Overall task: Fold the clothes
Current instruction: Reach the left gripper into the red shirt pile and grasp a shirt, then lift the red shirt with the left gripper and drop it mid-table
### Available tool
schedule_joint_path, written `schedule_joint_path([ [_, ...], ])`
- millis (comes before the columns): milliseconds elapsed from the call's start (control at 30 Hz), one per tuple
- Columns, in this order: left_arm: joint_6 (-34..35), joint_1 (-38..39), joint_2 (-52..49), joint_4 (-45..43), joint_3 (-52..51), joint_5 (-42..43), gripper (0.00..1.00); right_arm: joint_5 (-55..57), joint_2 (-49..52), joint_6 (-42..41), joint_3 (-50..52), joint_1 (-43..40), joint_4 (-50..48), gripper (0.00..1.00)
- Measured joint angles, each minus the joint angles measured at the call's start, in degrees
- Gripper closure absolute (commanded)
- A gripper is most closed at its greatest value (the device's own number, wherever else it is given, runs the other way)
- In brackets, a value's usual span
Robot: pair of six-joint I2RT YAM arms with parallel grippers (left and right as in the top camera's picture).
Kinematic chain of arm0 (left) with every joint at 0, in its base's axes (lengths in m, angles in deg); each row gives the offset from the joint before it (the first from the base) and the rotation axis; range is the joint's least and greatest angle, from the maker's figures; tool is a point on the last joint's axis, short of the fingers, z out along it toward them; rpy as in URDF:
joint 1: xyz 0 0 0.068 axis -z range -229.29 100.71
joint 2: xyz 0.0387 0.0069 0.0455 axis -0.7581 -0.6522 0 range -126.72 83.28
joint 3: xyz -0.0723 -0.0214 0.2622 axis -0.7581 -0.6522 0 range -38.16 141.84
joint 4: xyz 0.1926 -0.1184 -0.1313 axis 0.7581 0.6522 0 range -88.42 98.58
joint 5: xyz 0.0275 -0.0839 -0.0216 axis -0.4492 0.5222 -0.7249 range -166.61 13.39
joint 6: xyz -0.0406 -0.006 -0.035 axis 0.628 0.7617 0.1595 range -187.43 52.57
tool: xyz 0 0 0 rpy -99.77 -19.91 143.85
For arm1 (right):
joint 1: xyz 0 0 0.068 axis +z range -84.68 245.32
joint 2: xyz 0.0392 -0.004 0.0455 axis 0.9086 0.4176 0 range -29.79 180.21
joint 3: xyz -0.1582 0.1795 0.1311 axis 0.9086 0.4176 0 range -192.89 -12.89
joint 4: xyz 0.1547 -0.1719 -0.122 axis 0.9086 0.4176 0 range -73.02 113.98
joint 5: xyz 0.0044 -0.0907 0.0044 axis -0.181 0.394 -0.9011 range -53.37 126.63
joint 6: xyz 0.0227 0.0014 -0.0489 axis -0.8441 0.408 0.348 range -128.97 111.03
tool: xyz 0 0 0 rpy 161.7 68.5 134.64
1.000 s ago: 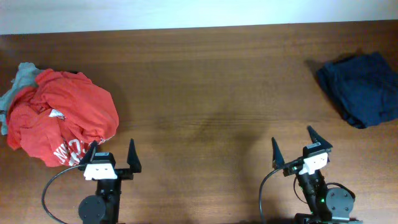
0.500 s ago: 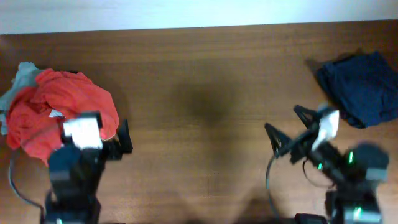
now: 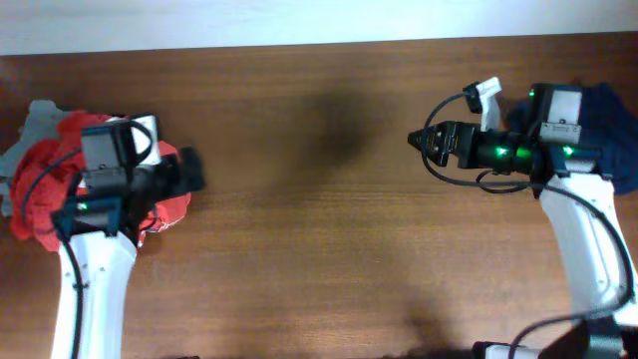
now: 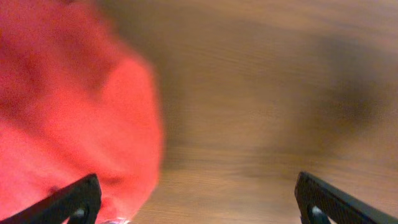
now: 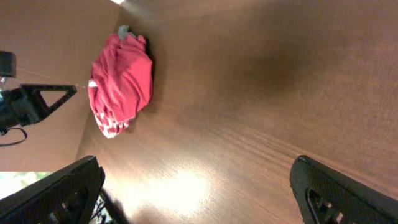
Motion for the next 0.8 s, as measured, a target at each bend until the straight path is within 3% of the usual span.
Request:
schedule_joint_path([
  [67,7.2,-6.8,-2.4,3.4,0.0,-6.6,0.01,-0.3,1.6,3.4,0.0,0.0,2.3,0.01],
  [133,10.0,-11.5,-4.0,3.4,0.0,-9.4,0.01,-0.2,1.7,5.0,0.0,0.0,2.7,0.01],
  [267,12.3,-16.6,-6.5,3.1,0.0,-12.3,0.01,-0.2,1.7,7.6,0.0,0.0,3.6,0.13],
  [400,13.1,-18.5,-10.3,0.1,0.0,-15.5,0.03,0.4,1.7,8.8,0.0,0.1,5.2,0.18],
  [467,13.2,-18.9,-12.9,-1.8,0.0,-16.4,0.09,1.6,1.7,8.9,0.0,0.3,5.8,0.18],
  [533,13.2,-19.1,-15.3,-4.1,0.0,-16.9,0.24,2.8,1.7,9.0,0.0,0.5,6.4,0.18],
  [633,13.3,-19.1,-18.4,-5.3,0.0,-17.1,0.60,4.3,1.7,9.0,0.0,0.5,6.5,0.18],
  [800,13.3,-19.1,-20.3,-6.8,0.0,-17.3,0.91,7.0,1.7,9.0,0.0,0.5,6.5,0.18],
])
